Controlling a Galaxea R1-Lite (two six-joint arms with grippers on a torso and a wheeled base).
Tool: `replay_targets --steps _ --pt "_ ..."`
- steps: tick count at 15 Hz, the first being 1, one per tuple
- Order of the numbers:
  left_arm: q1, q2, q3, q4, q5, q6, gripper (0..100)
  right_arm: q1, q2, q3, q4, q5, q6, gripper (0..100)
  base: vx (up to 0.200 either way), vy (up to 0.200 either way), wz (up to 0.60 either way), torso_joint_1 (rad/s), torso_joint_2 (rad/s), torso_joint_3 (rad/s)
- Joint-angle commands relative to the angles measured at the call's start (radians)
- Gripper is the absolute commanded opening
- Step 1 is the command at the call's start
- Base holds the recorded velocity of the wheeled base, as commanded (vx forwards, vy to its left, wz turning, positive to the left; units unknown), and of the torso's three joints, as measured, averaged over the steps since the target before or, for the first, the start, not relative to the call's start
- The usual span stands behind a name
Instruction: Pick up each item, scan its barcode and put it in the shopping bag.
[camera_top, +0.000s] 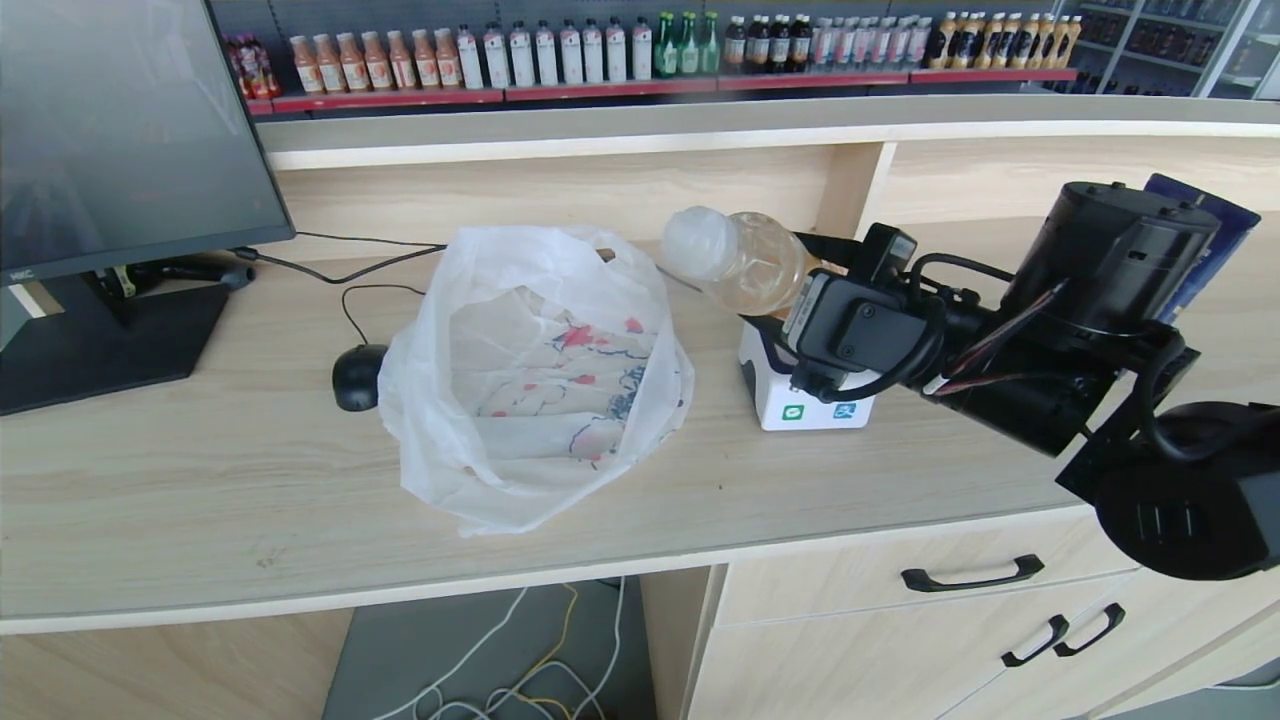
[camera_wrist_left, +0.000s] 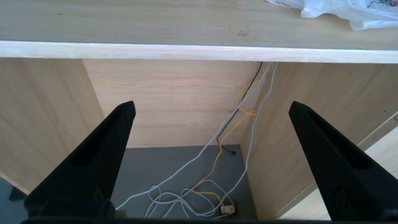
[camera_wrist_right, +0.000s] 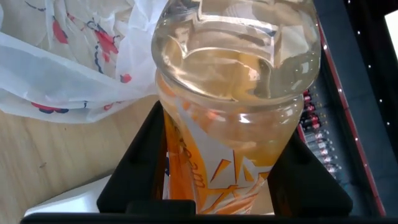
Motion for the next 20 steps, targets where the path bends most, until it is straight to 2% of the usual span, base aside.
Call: replay_targets --steps 1,20 --pt "0.0 0.0 0.0 0.0 0.0 0.0 100 0.001 -0.01 0.011 0.0 0.001 0.0 0 0.0 0.0 0.0 0.0 0.0 0.0" --pt "0.0 0.0 0.0 0.0 0.0 0.0 100 0.005 -0.015 0.025 0.0 0.011 0.027 0 0.0 0.0 0.0 0.0 0.0 0.0"
